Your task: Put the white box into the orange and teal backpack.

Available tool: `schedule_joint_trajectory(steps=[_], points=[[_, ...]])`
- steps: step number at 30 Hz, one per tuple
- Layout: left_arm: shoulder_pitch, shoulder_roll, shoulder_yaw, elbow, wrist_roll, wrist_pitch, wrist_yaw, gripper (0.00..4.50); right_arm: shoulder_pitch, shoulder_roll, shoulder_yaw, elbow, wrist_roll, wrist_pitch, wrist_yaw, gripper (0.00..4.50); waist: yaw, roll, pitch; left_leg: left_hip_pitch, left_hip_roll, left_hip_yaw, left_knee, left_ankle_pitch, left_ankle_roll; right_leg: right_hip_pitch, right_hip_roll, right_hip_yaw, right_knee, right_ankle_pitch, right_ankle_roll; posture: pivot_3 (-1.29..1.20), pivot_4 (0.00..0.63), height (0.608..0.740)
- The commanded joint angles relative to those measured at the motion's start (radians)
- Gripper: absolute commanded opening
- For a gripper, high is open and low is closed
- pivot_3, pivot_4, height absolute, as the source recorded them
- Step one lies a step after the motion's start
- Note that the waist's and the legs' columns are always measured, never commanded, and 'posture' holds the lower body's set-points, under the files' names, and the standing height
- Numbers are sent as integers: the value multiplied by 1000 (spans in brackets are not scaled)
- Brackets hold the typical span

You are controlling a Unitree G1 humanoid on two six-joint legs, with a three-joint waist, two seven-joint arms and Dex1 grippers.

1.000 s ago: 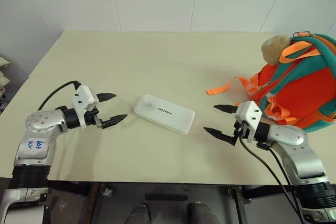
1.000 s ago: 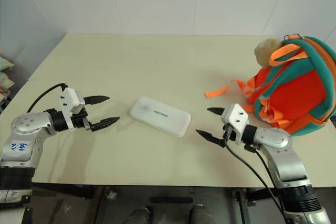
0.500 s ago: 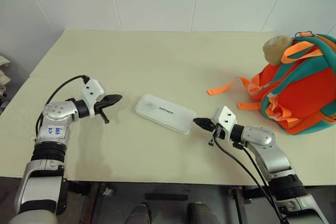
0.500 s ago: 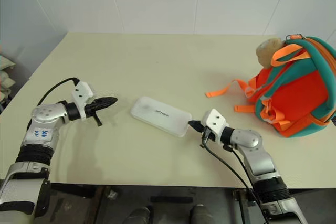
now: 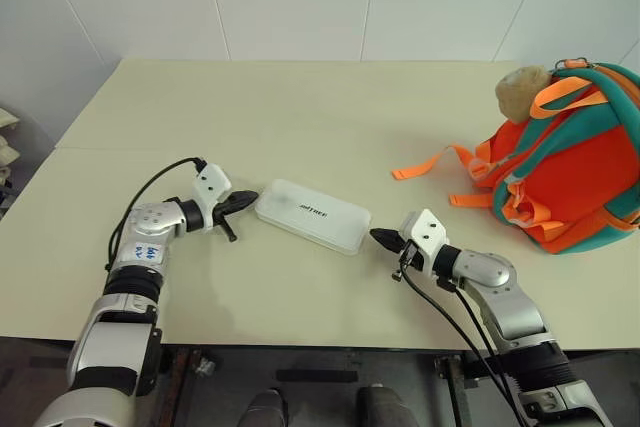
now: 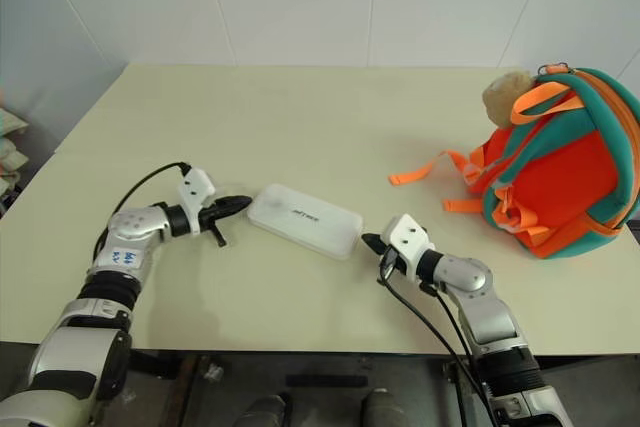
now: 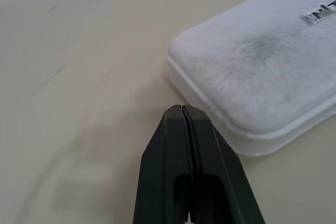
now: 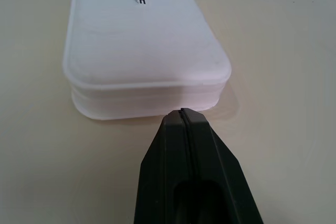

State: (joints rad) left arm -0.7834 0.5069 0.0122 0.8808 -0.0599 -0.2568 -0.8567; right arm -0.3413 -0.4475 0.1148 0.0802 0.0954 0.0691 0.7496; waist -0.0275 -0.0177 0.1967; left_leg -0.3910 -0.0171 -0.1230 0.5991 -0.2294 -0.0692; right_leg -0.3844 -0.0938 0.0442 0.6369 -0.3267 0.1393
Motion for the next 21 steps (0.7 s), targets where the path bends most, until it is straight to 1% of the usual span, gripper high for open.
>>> schedule_joint_trajectory(steps=[1,4,9,13,16,21], points=[[-7,-12,1,-22,-8,-18,-11,18,-4,10,8,-40,2,-5,-4,0,-2,0,0,0,0,0,0,0,0,0,0,0,0,0,0,0,150,740],[22,-29,-16,-63,-12,-25,-43,18,-13,10,7,-30,-2,-9,1,0,-1,0,0,0,0,0,0,0,0,0,0,0,1,0,0,0,150,740],[67,-40,-20,-131,-16,3,-49,18,-20,-8,-4,-21,-2,-17,23,0,0,0,0,0,0,0,0,0,0,0,0,0,1,0,0,0,150,740],[197,-40,-34,-320,-45,80,-73,18,-19,-76,-42,-5,14,-37,73,0,0,0,0,0,0,0,0,0,0,0,-1,1,0,0,0,0,150,740],[264,-38,-41,-430,-52,134,-72,18,-12,-101,-56,-1,20,-41,92,0,1,0,0,0,0,0,0,0,0,0,0,1,0,0,0,0,150,740],[374,-56,-36,-620,-81,246,-27,18,13,-150,-93,32,33,-72,132,0,1,0,0,1,0,0,0,0,0,1,-1,2,0,0,0,0,150,740]])
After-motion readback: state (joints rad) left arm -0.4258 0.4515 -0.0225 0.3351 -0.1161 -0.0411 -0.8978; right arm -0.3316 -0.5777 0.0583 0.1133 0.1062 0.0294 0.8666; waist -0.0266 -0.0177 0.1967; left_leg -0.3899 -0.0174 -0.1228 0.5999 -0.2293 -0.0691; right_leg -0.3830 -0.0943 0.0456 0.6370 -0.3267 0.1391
